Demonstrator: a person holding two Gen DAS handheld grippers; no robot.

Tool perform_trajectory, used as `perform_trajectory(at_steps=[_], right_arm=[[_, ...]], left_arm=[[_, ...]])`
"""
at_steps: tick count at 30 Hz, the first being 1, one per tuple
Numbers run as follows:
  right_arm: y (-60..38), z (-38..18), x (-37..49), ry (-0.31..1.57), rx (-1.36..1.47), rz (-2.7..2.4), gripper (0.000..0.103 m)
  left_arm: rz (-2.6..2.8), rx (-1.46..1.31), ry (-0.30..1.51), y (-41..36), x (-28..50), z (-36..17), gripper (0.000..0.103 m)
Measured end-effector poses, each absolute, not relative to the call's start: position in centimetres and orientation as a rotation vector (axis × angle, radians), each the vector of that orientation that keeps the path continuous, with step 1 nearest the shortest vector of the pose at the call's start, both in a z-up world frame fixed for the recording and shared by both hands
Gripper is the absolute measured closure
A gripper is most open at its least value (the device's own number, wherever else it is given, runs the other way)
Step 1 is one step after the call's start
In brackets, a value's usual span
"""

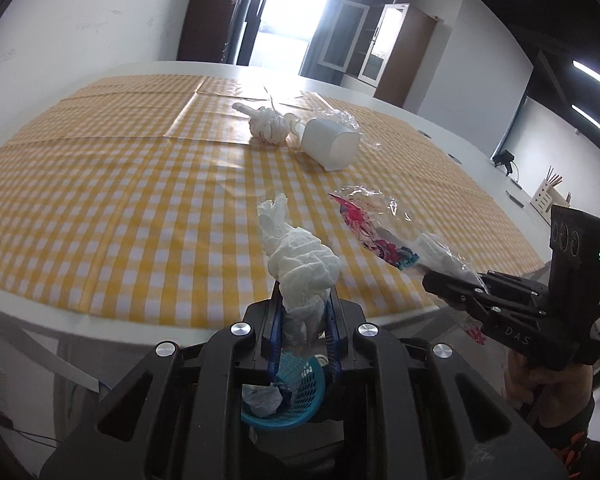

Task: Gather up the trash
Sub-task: 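Lift the tissue and wrapped roll and carry both down over the blue wastebasket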

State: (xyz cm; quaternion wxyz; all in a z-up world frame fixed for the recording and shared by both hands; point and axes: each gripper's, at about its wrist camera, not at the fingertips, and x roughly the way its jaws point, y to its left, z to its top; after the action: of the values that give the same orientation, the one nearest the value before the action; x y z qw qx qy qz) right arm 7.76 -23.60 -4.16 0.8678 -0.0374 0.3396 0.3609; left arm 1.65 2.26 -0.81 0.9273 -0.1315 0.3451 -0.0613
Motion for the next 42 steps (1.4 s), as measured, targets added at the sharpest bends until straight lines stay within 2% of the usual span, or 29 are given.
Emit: perform_trajectory(at_steps=[11, 19, 31, 42], right_arm=[[-24.2, -7.2, -0.2, 0.773, -0.130, 0.830, 0.092], [-24.1, -10.7, -2.8, 0.852, -0.164, 0.838, 0.092], [-23.6, -17.5, 1.0, 1.021, -0.157, 0.732, 0.093], [-22.6, -25.6, 7.7, 1.243, -0.091, 0.641, 0.092]], left_arm=[[-0.164, -0.244, 0.769, 1.0, -4.7, -4.2, 0.086], [-0.160, -0.243, 0.849, 0.1, -6.2, -7.6, 0.086], [-0.159, -0.267, 0.992, -0.3, -2.2, -14.6, 0.086], [-0.112, -0.344, 1.198, 0.8, 4.9, -25.1, 0.086]])
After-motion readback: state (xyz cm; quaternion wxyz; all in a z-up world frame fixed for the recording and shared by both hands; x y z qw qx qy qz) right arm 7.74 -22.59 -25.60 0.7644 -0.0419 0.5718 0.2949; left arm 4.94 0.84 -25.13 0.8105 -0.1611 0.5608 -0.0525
